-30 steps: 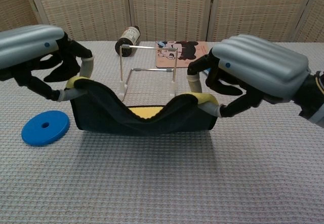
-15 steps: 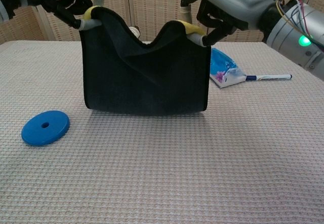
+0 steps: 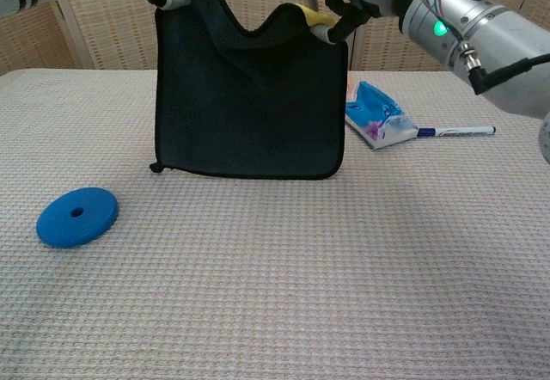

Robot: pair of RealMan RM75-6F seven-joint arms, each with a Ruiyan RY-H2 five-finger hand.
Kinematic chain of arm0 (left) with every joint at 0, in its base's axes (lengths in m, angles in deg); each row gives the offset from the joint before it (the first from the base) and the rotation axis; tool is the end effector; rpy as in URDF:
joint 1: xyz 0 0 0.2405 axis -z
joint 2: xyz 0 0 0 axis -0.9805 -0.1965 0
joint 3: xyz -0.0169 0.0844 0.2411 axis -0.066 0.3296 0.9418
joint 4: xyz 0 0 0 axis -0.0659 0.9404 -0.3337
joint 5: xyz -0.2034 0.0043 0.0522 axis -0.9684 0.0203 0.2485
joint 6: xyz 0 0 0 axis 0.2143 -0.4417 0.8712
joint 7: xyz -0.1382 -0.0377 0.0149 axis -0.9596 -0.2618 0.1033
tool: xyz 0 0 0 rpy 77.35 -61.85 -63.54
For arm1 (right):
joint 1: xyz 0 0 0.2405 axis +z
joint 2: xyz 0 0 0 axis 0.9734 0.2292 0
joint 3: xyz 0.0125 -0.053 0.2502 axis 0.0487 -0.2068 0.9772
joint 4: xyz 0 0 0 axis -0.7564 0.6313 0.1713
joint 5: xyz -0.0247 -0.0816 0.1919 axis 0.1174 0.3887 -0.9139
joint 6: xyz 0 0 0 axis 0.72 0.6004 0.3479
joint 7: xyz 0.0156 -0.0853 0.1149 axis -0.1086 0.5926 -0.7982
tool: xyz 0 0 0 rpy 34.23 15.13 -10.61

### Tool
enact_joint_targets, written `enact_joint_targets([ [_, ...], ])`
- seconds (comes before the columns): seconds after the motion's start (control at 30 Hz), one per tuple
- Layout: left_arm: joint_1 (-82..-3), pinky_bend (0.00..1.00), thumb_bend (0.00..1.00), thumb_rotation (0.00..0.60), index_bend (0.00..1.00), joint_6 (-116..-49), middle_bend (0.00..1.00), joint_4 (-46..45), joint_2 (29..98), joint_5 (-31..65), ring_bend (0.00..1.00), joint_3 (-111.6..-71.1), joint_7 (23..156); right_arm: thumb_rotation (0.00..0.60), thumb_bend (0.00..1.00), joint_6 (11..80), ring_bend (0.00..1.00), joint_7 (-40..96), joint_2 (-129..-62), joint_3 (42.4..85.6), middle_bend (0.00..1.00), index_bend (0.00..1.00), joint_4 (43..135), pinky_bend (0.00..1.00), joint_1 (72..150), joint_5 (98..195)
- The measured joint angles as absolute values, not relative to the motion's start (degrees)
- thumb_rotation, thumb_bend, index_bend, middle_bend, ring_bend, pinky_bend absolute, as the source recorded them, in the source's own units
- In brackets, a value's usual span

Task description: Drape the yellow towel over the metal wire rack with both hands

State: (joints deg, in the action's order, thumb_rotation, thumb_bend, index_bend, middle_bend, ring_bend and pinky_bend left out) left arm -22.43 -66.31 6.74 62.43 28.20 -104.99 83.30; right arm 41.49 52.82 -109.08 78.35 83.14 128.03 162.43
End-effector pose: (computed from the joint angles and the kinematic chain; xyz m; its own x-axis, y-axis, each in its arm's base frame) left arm -0.0823 0.4713 0.0914 0.3150 0.0041 0.9491 0.8500 -0.4460 -0.2802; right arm -0.0551 -0.4151 0.0176 0.4667 0.2363 0.8523 -0.7149 -0.4666 0.5208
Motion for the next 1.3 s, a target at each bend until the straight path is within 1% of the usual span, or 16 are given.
enact_joint_targets([
  [0.2,-19.52,0.92,0.43,0.6,0.62,-61.9,0.92,12.38,64.43,23.48,0.77,-105.83,84.34,0.6,0.46,39.61,0.99,51.2,-111.71,79.12,0.96,0.7,75.52,1.0,131.88,160.52],
  [0.37,-17.77,0.92,0.43,0.6,0.62,-59.33,0.92,16.79,66.08,19.17,0.77,-106.95,84.44,0.6,0.41,38.56,0.99,49.21,-113.71,79.18,0.95,0.7,69.16,1.0,135.19,160.04],
  [0.57,-15.99,0.92,0.43,0.6,0.61,-56.12,0.92,20.8,67.74,15.78,0.77,-107.72,83.81,0.6,0.39,37.31,0.99,47.1,-116.05,78.37,0.94,0.7,62.04,1.0,138.2,159.97],
  [0.6,-15.74,0.92,0.43,0.6,0.6,-55.79,0.92,21.32,68.0,15.58,0.77,-107.66,83.88,0.6,0.39,37.08,0.99,46.86,-116.45,78.21,0.94,0.69,61.01,1.0,138.55,159.89],
  [0.67,-15.17,0.92,0.43,0.6,0.57,-54.98,0.9,22.47,68.59,15.19,0.74,-107.34,84.35,0.6,0.37,36.49,0.99,46.25,-117.39,77.84,0.93,0.61,58.78,1.0,139.27,159.57],
  [0.73,-14.63,0.9,0.41,0.6,0.49,-53.99,0.82,23.4,69.05,14.64,0.66,-106.99,85.0,0.6,0.35,35.89,0.99,45.8,-118.09,77.48,0.92,0.5,57.12,1.0,139.78,159.24],
  [0.8,-14.26,0.86,0.36,0.6,0.35,-53.04,0.67,23.79,69.28,13.99,0.52,-106.8,85.47,0.6,0.33,35.04,0.98,45.46,-118.75,77.07,0.92,0.33,55.6,1.0,140.23,158.68],
  [0.83,-14.05,0.84,0.35,0.6,0.32,-52.32,0.61,23.87,69.32,13.56,0.48,-106.71,85.67,0.6,0.32,34.63,0.98,45.35,-118.92,76.9,0.92,0.27,55.25,1.0,140.36,158.4],
  [0.87,-13.89,0.81,0.34,0.6,0.27,-51.76,0.54,23.87,69.31,13.22,0.43,-106.64,85.78,0.6,0.3,34.1,0.97,45.31,-119.04,76.68,0.91,0.17,54.99,1.0,140.47,158.0],
  [0.9,-13.73,0.78,0.32,0.6,0.23,-51.21,0.47,23.87,69.28,12.84,0.39,-106.56,85.94,0.6,0.28,33.73,0.97,45.41,-119.06,76.53,0.91,0.11,54.92,1.0,140.49,157.68],
  [0.93,-13.54,0.77,0.3,0.6,0.21,-50.75,0.44,23.86,69.23,12.35,0.37,-106.45,86.2,0.6,0.27,33.43,0.97,45.56,-119.02,76.34,0.91,0.07,54.93,1.0,140.49,157.4],
  [0.97,-13.43,0.71,0.28,0.6,0.18,-50.65,0.38,23.85,69.2,12.07,0.31,-106.39,86.37,0.6,0.26,33.32,0.97,45.66,-118.85,76.12,0.91,0.04,55.04,1.0,140.45,157.27],
  [1.0,-13.4,0.64,0.26,0.6,0.14,-50.61,0.33,23.82,69.17,11.91,0.24,-106.36,86.43,0.6,0.25,33.4,0.96,45.69,-118.69,76.03,0.9,0.02,55.19,1.0,140.39,157.2],
  [1.1,-13.46,0.48,0.25,0.6,0.09,-50.32,0.23,23.26,68.79,11.12,0.12,-106.39,86.19,0.6,0.24,33.61,0.96,45.63,-117.99,75.89,0.9,0.0,56.22,1.0,140.05,156.86],
  [1.2,-14.04,0.43,0.25,0.6,0.09,-51.02,0.22,21.7,68.03,11.61,0.1,-106.31,85.49,0.6,0.24,34.31,0.95,45.29,-116.76,75.57,0.88,0.0,58.22,1.0,139.33,156.88],
  [1.3,-15.38,0.42,0.25,0.6,0.09,-53.42,0.22,19.63,67.04,12.91,0.11,-106.05,84.58,0.6,0.24,35.23,0.91,45.13,-114.7,74.9,0.86,0.0,61.32,1.0,138.09,157.18],
])
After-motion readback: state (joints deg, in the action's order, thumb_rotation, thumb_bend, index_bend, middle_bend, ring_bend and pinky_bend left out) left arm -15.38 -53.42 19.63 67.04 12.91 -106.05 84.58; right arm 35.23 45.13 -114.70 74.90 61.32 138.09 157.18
